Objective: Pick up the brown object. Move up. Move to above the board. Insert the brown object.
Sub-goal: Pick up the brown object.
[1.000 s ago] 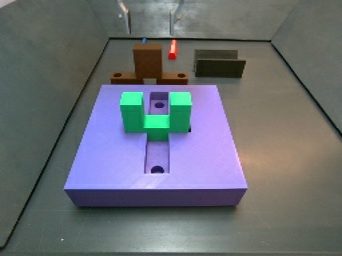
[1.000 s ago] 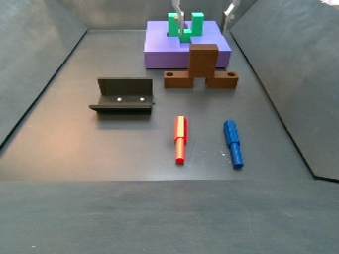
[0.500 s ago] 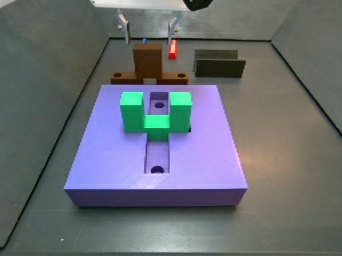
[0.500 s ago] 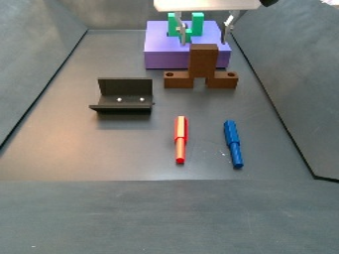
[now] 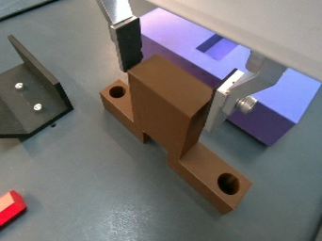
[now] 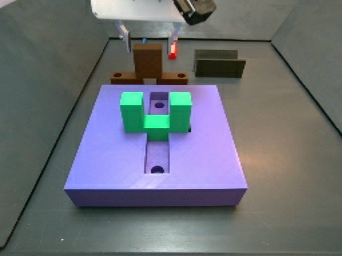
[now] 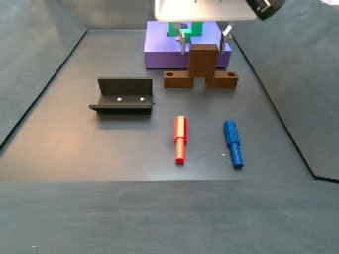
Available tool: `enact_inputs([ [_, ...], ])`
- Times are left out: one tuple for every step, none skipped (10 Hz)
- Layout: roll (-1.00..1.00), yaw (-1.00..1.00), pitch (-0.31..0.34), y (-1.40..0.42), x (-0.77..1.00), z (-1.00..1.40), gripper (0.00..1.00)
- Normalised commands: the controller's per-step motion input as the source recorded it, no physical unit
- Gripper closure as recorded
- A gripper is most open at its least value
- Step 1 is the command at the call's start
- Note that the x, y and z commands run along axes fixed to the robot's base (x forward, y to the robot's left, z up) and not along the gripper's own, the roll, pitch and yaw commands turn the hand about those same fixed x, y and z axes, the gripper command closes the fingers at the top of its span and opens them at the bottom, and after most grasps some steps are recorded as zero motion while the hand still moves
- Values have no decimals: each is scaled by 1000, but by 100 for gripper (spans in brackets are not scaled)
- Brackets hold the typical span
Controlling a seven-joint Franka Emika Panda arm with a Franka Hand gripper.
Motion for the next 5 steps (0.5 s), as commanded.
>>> enact_inputs([
  [93,0,0,0,63,-291,0],
  [99,0,0,0,86,-231,0],
  [127,-14,0,0,100,-186,0],
  [126,-49,0,0,71,-174,0],
  [99,-29,0,0,43,-117,0],
])
